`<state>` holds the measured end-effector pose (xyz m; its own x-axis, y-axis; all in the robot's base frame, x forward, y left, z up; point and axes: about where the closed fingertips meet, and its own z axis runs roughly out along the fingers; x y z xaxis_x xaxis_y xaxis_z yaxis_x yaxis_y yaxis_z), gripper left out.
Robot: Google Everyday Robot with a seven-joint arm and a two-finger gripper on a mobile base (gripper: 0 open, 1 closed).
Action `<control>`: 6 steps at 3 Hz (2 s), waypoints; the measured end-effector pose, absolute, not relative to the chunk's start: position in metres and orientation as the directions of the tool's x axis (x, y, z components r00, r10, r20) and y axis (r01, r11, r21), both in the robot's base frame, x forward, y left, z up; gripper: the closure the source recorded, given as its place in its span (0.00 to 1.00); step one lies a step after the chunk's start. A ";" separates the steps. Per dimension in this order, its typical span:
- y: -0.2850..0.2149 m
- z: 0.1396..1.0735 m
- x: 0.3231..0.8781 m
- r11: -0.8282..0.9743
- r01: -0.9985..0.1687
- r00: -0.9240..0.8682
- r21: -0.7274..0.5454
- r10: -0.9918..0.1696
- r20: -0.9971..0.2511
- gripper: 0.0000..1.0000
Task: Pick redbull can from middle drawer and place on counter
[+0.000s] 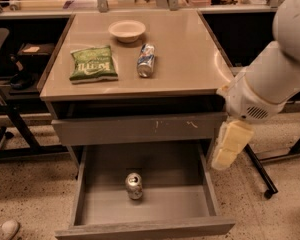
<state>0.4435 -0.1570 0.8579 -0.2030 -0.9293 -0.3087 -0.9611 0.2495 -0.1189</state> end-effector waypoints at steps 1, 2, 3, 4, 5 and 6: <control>-0.131 0.805 0.446 0.233 -0.972 -0.211 -0.027 -0.921 -0.327 0.00; -0.131 0.801 0.446 0.232 -0.972 -0.214 -0.019 -0.921 -0.327 0.00; -0.123 0.785 0.444 0.241 -0.971 -0.224 -0.008 -0.913 -0.340 0.00; -0.090 0.719 0.442 0.302 -0.948 -0.314 0.097 -0.851 -0.420 0.00; -0.058 0.660 0.445 0.340 -0.920 -0.392 0.195 -0.776 -0.495 0.00; -0.055 0.651 0.451 0.351 -0.915 -0.403 0.200 -0.762 -0.507 0.00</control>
Offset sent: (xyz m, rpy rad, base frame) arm 0.0021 0.0222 -0.0446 0.0332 0.0721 0.0173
